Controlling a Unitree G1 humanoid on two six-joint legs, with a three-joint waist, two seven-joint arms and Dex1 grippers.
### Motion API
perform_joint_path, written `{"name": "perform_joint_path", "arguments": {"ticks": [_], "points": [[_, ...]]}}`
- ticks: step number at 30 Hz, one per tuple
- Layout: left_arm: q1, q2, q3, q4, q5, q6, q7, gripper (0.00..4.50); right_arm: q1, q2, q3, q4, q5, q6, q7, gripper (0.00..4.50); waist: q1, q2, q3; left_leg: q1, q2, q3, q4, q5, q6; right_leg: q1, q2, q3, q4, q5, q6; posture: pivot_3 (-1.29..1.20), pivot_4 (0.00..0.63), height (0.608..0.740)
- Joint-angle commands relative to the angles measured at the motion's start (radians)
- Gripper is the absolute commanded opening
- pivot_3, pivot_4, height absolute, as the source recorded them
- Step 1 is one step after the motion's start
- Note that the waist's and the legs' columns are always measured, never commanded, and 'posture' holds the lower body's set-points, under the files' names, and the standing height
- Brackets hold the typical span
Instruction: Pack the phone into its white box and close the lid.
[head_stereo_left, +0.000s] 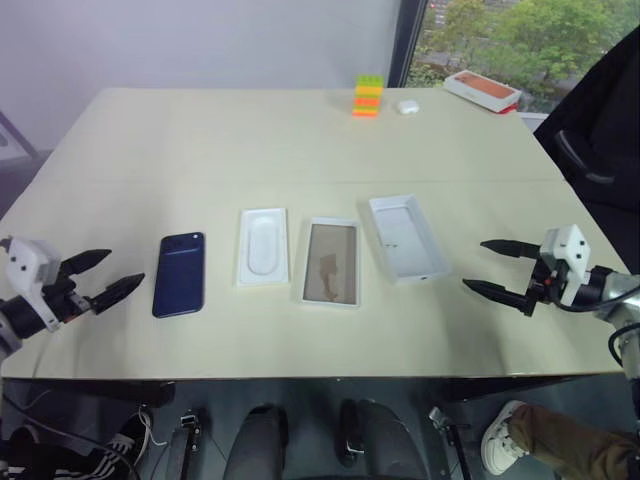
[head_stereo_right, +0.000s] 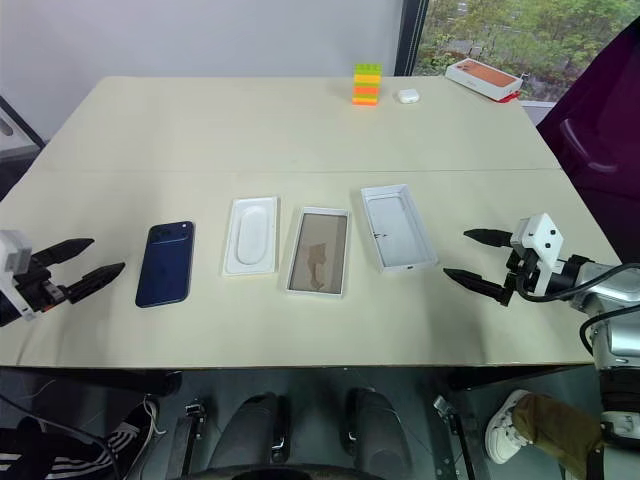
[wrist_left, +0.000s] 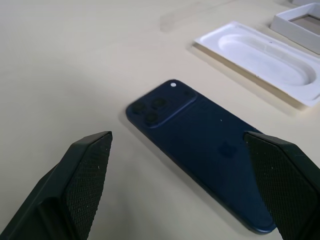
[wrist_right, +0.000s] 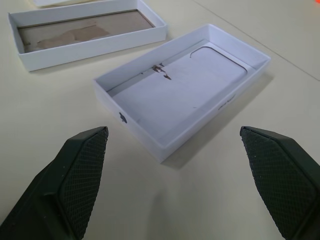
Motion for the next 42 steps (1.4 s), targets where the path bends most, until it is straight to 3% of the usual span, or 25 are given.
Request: {"name": "perform_joint_path", "arguments": {"ticks": [1, 7, 13, 15, 22, 42], "points": [[-0.101, 0.052, -0.043, -0.111, -0.107, 0.289, 0.058, 4.41, -0.042, -0.001, -0.003, -0.101, 0.037, 0.063, -0.025, 4.42, 0.001, 0.0, 0.0, 0.0, 0.0, 0.0, 0.0, 0.0, 0.0, 0.0, 0.0, 0.0, 0.0, 0.0, 0.0, 0.0, 0.15, 0.74], [-0.287, -0.061, -0.111, -0.296, -0.203, 0.585, 0.314, 4.41, -0.135, 0.055, 0.068, -0.242, 0.012, 0.151, -0.135, 4.42, -0.004, 0.0, 0.0, 0.0, 0.0, 0.0, 0.0, 0.0, 0.0, 0.0, 0.0, 0.002, 0.001, 0.001, 0.0, 0.0, 0.15, 0.74], [-0.437, -0.215, -0.167, -0.297, -0.143, 0.761, 0.625, 4.41, -0.229, 0.101, 0.167, -0.343, -0.053, 0.17, -0.201, 4.42, -0.005, -0.001, 0.0, 0.001, -0.001, 0.001, 0.0, 0.0, 0.0, -0.001, 0.002, 0.005, 0.003, 0.003, -0.002, 0.0, 0.15, 0.74], [-0.48, -0.285, -0.125, -0.298, -0.187, 0.859, 0.704, 4.41, -0.242, 0.104, 0.202, -0.366, -0.075, 0.164, -0.201, 4.42, -0.002, -0.001, 0.0, 0.001, 0.0, 0.001, 0.0, 0.0, 0.0, -0.001, 0.004, 0.005, 0.003, 0.003, -0.002, 0.0, 0.15, 0.74], [-0.516, -0.334, -0.114, -0.275, -0.189, 1.046, 0.791, 4.41, -0.253, 0.119, 0.225, -0.363, -0.089, 0.163, -0.224, 4.42, -0.002, -0.002, 0.0, 0.001, 0.0, 0.001, 0.0, 0.0, 0.0, -0.001, 0.005, 0.005, 0.003, 0.003, -0.003, 0.0, 0.15, 0.74], [-0.506, -0.511, -0.215, -0.228, -0.133, 1.04, 0.826, 4.41, -0.26, 0.151, 0.236, -0.358, -0.112, 0.143, -0.237, 4.42, 0.003, -0.002, -0.001, 0.002, -0.001, 0.001, 0.001, 0.001, -0.001, 0.0, 0.004, 0.005, 0.003, 0.003, -0.003, 0.0, 0.15, 0.74]]}}
